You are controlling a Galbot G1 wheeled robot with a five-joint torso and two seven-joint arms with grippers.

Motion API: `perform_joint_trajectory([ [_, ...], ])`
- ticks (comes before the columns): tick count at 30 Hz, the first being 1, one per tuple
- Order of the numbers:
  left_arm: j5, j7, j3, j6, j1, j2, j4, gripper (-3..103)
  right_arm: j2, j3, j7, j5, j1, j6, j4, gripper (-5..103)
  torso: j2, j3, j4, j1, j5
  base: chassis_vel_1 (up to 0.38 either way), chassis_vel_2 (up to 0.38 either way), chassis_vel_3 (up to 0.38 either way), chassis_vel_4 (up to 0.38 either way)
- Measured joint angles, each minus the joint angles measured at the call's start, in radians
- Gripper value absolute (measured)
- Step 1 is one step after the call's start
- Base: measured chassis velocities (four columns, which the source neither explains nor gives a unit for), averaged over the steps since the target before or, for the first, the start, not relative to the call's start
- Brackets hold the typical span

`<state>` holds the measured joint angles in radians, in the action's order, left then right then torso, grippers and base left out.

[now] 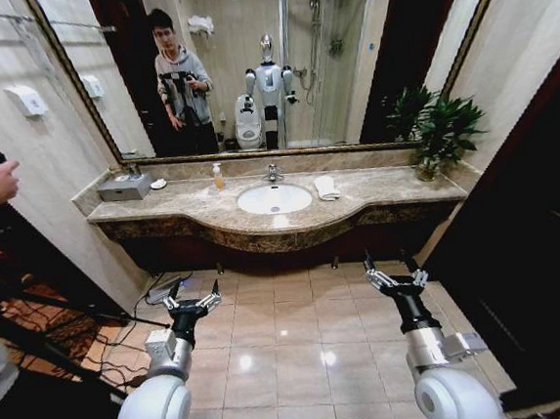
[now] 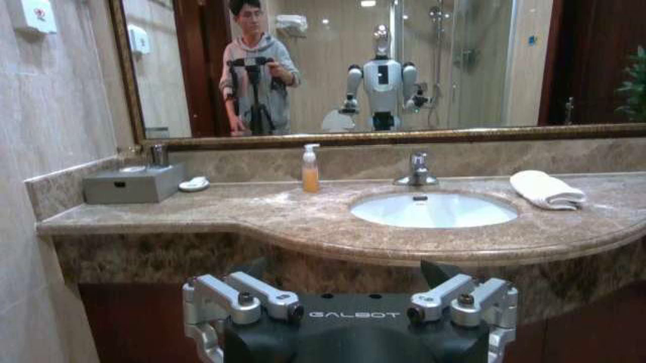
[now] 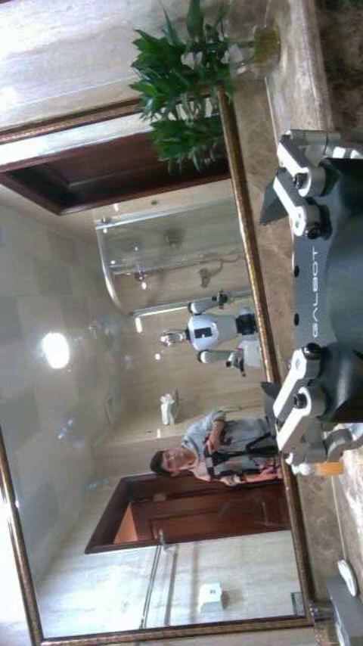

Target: Pick up the towel from the sink counter and wipe the mirror surface.

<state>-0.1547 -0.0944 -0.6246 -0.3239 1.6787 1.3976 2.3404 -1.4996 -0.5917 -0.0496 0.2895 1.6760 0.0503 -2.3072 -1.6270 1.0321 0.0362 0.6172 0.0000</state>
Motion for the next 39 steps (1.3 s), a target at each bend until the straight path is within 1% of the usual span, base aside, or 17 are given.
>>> perform_joint_trajectory([
  [12, 0.000, 0.000, 0.000, 0.000, 0.000, 0.000, 0.000, 100, 0.003, -0.004, 0.004, 0.001, -0.026, -0.003, 0.018, 100, 0.000, 0.000, 0.0000, 0.000, 0.0000, -0.027, 0.023, 0.027, -0.028],
  [16, 0.000, 0.000, 0.000, 0.000, 0.000, 0.000, 0.000, 100, 0.006, -0.004, 0.019, 0.044, -0.053, -0.027, 0.039, 100, 0.000, 0.000, -0.0001, 0.000, 0.0001, -0.110, 0.128, 0.131, -0.123],
  [17, 0.000, 0.000, 0.000, 0.000, 0.000, 0.000, 0.000, 100, 0.006, -0.004, 0.026, 0.063, -0.060, -0.042, 0.041, 100, 0.000, 0.000, 0.0004, 0.000, 0.0001, -0.119, 0.164, 0.165, -0.177],
  [23, 0.000, 0.000, 0.000, 0.000, 0.000, 0.000, 0.000, 100, -0.003, -0.017, 0.025, 0.041, -0.075, -0.048, 0.075, 100, 0.000, 0.000, 0.0000, 0.000, 0.0002, -0.185, 0.193, 0.206, -0.196],
  [26, 0.000, 0.000, 0.000, 0.000, 0.000, 0.000, 0.000, 100, -0.018, -0.022, 0.025, 0.034, -0.068, -0.057, 0.064, 100, 0.000, 0.000, -0.0002, 0.000, 0.0000, -0.232, 0.238, 0.239, -0.233],
  [27, 0.000, 0.000, 0.000, 0.000, 0.000, 0.000, 0.000, 100, -0.021, -0.021, 0.025, 0.033, -0.057, -0.058, 0.051, 100, 0.000, 0.000, 0.0004, 0.000, 0.0006, -0.216, 0.246, 0.245, -0.235],
  [29, 0.000, 0.000, 0.000, 0.000, 0.000, 0.000, 0.000, 100, -0.022, -0.020, 0.025, 0.033, -0.041, -0.058, 0.036, 100, 0.000, 0.000, -0.0002, 0.000, -0.0002, -0.206, 0.221, 0.245, -0.216],
  [30, 0.000, 0.000, 0.000, 0.000, 0.000, 0.000, 0.000, 100, -0.017, -0.019, 0.025, 0.034, -0.034, -0.058, 0.029, 100, 0.000, 0.000, -0.0002, 0.000, -0.0006, -0.206, 0.204, 0.227, -0.216],
  [31, 0.000, 0.000, 0.000, 0.000, 0.000, 0.000, 0.000, 100, -0.008, -0.019, 0.026, 0.037, -0.032, -0.056, 0.026, 100, 0.000, 0.000, 0.0000, 0.000, 0.0002, -0.201, 0.204, 0.227, -0.206],
  [32, 0.000, 0.000, 0.000, 0.000, 0.000, 0.000, 0.000, 100, 0.009, -0.018, 0.032, 0.046, -0.031, -0.054, 0.026, 100, 0.000, 0.000, -0.0005, 0.000, -0.0001, -0.196, 0.208, 0.173, -0.206],
  [33, 0.000, 0.000, 0.000, 0.000, 0.000, 0.000, 0.000, 100, 0.028, -0.016, 0.042, 0.058, -0.035, -0.053, 0.026, 100, 0.000, 0.000, 0.0000, 0.000, -0.0001, -0.196, 0.188, 0.174, -0.202],
  [34, 0.000, 0.000, 0.000, 0.000, 0.000, 0.000, 0.000, 100, 0.028, -0.016, 0.042, 0.058, -0.035, -0.053, 0.026, 100, 0.000, 0.000, 0.0000, 0.000, -0.0001, -0.196, 0.188, 0.174, -0.202],
  [35, 0.000, 0.000, 0.000, 0.000, 0.000, 0.000, 0.000, 100, 0.048, -0.016, 0.054, 0.069, -0.043, -0.055, 0.026, 100, 0.000, 0.000, -0.0004, 0.000, 0.0000, -0.189, 0.188, 0.174, -0.204],
  [36, 0.000, 0.000, 0.000, 0.000, 0.000, 0.000, 0.000, 100, 0.061, -0.016, 0.063, 0.073, -0.051, -0.056, 0.027, 100, 0.000, 0.000, -0.0001, 0.000, 0.0001, -0.189, 0.188, 0.166, -0.204],
  [37, 0.000, 0.000, 0.000, 0.000, 0.000, 0.000, 0.000, 100, 0.100, -0.015, 0.089, 0.080, -0.077, -0.059, 0.038, 100, 0.000, 0.000, 0.0000, 0.000, 0.0002, -0.161, 0.152, 0.159, -0.142],
  [38, 0.000, 0.000, 0.000, 0.000, 0.000, 0.000, 0.000, 100, 0.100, -0.015, 0.089, 0.080, -0.077, -0.059, 0.038, 100, 0.000, 0.000, 0.0000, 0.000, 0.0002, -0.161, 0.152, 0.159, -0.142],
  [39, 0.000, 0.000, 0.000, 0.000, 0.000, 0.000, 0.000, 100, 0.124, -0.015, 0.104, 0.089, -0.092, -0.064, 0.046, 100, 0.000, 0.000, 0.0000, 0.000, -0.0004, -0.171, 0.140, 0.159, -0.142],
])
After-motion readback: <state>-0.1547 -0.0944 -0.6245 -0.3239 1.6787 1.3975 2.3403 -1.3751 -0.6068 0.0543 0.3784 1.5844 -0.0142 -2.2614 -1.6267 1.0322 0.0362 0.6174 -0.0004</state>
